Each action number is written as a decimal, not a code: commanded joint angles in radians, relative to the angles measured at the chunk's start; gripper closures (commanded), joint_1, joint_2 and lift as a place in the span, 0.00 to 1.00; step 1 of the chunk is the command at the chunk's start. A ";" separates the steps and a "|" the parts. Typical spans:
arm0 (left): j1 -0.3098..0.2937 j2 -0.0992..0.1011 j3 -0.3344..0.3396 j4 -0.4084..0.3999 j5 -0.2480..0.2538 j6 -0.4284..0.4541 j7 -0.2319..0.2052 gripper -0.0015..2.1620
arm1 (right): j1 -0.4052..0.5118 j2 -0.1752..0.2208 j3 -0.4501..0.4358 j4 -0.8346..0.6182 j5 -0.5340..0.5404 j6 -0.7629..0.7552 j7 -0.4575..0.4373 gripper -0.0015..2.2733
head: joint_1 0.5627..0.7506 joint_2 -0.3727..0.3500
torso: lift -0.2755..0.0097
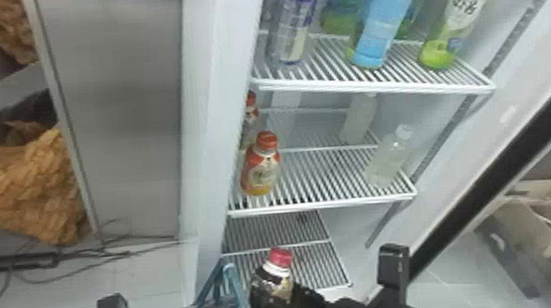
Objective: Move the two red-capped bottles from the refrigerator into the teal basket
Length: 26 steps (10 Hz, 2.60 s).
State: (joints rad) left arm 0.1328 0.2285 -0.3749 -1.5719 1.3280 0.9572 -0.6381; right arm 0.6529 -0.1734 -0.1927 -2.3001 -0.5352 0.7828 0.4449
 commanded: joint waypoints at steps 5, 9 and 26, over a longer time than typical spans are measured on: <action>0.002 0.000 0.000 0.000 0.000 0.000 0.000 0.50 | -0.012 -0.008 0.005 0.004 0.013 0.091 0.000 0.21 | 0.70 0.03 | 0.17; 0.002 0.000 0.000 0.000 0.002 0.000 0.000 0.50 | -0.022 -0.009 0.001 -0.001 0.033 0.069 0.003 0.18 | 0.70 0.03 | 0.17; 0.007 0.000 -0.016 0.000 0.028 -0.029 0.000 0.50 | 0.017 0.054 -0.005 0.110 0.222 -0.871 -0.163 0.18 | 0.70 0.03 | 0.17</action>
State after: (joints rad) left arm 0.1383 0.2294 -0.3908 -1.5720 1.3540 0.9310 -0.6381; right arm 0.6666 -0.1252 -0.1977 -2.1947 -0.3192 -0.0670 0.2854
